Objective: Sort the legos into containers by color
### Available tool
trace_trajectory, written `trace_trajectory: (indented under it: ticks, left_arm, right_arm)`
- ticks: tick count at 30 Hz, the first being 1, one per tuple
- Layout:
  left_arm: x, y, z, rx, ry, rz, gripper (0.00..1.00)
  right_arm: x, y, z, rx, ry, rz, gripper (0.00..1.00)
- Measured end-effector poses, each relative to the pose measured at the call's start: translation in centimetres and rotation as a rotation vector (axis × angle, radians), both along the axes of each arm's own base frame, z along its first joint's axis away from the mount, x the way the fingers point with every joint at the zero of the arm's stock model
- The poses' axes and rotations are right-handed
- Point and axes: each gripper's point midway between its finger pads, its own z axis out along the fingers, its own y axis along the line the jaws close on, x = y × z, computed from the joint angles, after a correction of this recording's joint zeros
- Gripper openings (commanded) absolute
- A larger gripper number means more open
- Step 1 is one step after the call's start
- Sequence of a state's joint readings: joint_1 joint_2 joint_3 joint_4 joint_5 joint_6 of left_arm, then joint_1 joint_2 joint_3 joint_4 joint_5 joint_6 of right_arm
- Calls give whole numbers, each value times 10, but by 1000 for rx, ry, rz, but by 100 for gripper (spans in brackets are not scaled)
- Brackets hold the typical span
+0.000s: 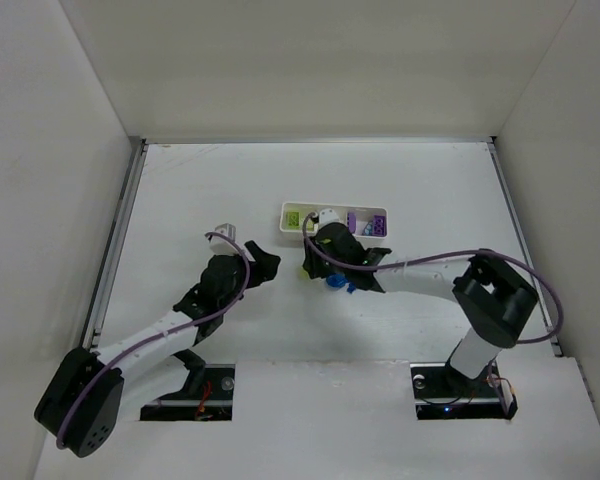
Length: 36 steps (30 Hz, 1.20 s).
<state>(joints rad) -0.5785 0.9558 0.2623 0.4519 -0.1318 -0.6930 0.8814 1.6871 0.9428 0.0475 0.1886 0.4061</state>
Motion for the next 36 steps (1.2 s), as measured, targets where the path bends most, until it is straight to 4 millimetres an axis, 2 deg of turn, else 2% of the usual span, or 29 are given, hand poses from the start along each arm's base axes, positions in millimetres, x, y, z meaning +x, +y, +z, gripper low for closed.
trace_trajectory:
  ticks: [3,7,10,15,20,28,36]
  left_arm:
    - [-2,-12,10,-7,-48,-45,69]
    - [-5,-33,34,-24,-156,-123,71]
    - [-9,-44,49,-27,-230,-171,71]
    - [-14,-58,64,-26,-312,-224,71]
    - [-11,-64,60,-11,-305,-226,64]
    - [-5,-70,52,-56,-252,-191,58]
    - [-4,-74,61,-100,-268,-188,51]
  right_arm:
    - [1,-6,27,103,6,-15,29]
    - [10,-15,71,296,17,-28,28]
    - [17,-15,89,416,55,-22,28]
    - [5,-5,90,537,179,31,29]
    - [-9,2,90,599,251,69,29]
    - [-9,5,98,678,268,64,29]
    - [-5,4,105,732,259,59,29]
